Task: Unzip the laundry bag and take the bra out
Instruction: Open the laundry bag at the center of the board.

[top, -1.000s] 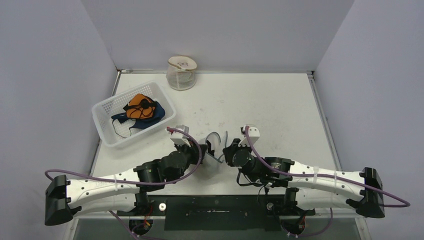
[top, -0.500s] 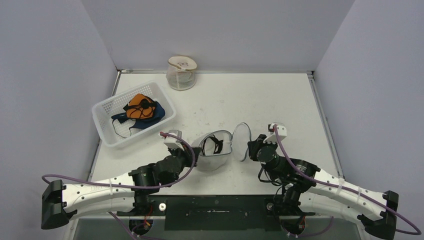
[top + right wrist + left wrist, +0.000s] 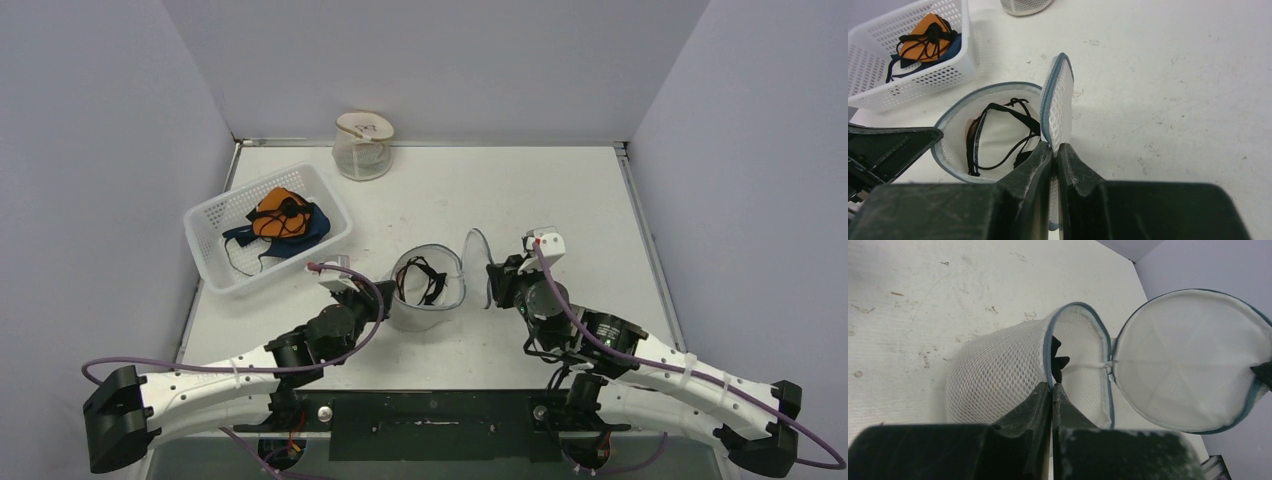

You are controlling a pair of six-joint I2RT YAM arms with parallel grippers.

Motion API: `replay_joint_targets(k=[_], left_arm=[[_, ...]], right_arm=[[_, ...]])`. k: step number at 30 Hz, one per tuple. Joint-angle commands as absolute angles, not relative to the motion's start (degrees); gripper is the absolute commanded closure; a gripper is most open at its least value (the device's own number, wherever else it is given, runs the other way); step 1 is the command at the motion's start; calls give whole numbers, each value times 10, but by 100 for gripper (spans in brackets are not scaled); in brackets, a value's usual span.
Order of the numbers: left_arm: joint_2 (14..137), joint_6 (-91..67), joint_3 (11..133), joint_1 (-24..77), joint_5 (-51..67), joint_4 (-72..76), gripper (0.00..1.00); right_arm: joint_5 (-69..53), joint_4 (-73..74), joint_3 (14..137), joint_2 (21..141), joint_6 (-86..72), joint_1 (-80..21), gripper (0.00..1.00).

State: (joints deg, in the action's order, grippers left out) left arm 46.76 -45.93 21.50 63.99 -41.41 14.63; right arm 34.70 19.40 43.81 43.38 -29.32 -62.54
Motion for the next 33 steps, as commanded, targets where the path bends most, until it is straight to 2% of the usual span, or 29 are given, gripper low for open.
replay_joint_targets(k=[1,4,8,14,23,25,29,31,33], left_arm=[[467,-481,197,611,-384,279,100],[476,-465,233,588,-360,271,100],[498,-474,250,568,-331,243,100],[531,-541,188,550,-305,248,100],[563,-554,148,542,-294,271,100],[569,-551,151,541,-288,270,100],[575,-549,160,541,-278,266,100],[578,-547,165,540,-271,261,100],[579,-546,172,540,-264,253,100]], right_arm=[[320,106,423,382,-249,-621,95],[265,86,450,382,-205,-621,95],[269,116,491,413,-187,-621,95],[349,147,439,396,-254,-617,95],[463,239,393,349,-364,-615,93],[474,268,403,346,-376,-615,83],[470,289,435,344,-364,-615,41],[459,291,459,351,-353,-615,33],[430,276,482,367,-329,-616,30]])
